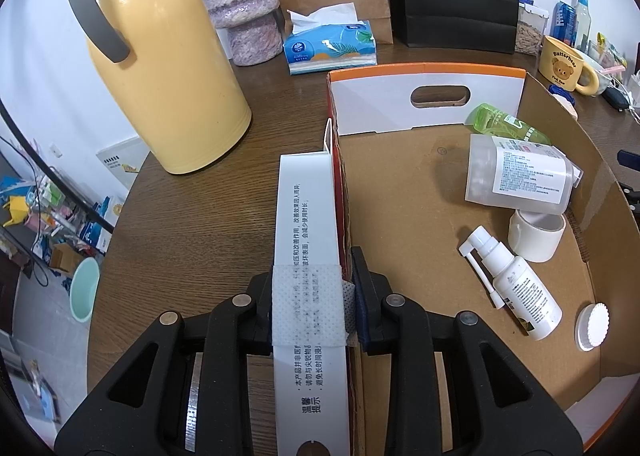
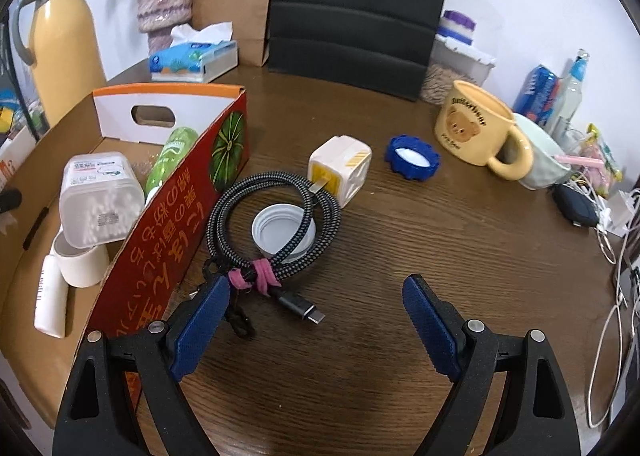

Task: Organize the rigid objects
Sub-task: 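Grasp the black braided cable by its pink tie with the right tool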

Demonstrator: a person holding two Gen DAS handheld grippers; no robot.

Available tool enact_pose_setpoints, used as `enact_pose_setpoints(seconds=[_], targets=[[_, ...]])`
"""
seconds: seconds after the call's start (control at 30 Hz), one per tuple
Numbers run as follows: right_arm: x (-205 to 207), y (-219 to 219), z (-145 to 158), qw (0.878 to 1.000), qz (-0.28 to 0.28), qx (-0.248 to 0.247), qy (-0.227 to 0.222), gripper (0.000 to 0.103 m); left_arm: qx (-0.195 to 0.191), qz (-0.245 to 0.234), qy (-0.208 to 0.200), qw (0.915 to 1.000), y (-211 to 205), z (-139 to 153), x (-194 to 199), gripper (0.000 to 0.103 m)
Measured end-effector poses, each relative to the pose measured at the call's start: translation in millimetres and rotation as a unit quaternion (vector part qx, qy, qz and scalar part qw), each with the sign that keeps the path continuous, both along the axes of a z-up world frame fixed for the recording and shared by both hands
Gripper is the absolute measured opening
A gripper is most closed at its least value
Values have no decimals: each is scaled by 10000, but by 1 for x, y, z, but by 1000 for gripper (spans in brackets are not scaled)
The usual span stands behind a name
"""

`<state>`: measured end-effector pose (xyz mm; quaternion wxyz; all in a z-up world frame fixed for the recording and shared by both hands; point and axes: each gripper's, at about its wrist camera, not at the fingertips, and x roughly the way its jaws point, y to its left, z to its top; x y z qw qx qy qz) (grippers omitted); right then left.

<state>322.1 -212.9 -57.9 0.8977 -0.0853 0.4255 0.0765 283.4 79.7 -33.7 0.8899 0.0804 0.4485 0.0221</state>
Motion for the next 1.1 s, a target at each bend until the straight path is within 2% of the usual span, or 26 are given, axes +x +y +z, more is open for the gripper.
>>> enact_pose_setpoints(seconds=[0.4,0.47,0.53,0.7,0.93,1.1], targets=[[35,-9,-13,9991,-229,329,168,92,-5,-8,-2,10000,-1,-1,-1,24],[32,-12,-14,9988,-270,368,165,92,2,-10,-1,10000,-1,-1,-1,24],[29,-17,-14,9987,-297,370,180,81,-9,-5,0,10000,-1,-1,-1,24],[18,-38,-13,9978,-488,409,188,70,-11,-5,-3,10000,-2,-1,-1,24],[8,-77,-11,9942,-1011,328,158,69,-10,-6,-2,10000,-1,-1,-1,24],[0,-84,-2,9920,-992,777,-2,71,-9,-8,-2,10000,-2,-1,-1,24]])
